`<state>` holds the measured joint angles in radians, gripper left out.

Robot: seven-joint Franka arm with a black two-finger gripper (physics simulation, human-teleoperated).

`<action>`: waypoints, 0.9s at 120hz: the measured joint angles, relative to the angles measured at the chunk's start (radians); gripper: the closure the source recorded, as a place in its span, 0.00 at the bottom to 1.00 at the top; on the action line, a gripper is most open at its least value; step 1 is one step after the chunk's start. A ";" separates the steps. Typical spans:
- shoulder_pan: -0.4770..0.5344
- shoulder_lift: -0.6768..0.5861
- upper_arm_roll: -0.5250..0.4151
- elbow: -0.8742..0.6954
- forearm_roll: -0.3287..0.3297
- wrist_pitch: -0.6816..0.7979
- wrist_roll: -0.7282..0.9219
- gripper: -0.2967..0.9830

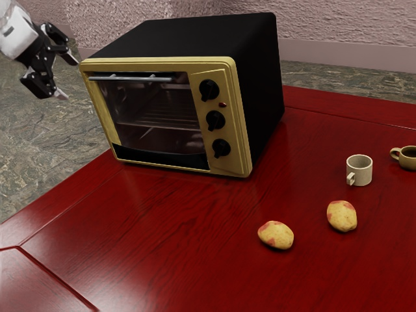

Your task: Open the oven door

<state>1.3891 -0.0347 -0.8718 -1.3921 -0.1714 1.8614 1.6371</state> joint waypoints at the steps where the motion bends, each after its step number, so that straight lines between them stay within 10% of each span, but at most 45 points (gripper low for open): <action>1: -0.002 0.010 -0.004 0.006 0.009 -0.003 -0.003 0.23; 44: -0.198 0.239 0.038 0.164 0.288 -0.023 -0.112 0.23; 108: -0.305 0.395 0.053 0.263 0.465 0.103 -0.176 0.23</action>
<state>1.0845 0.3607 -0.8187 -1.1291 0.2932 1.9645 1.4607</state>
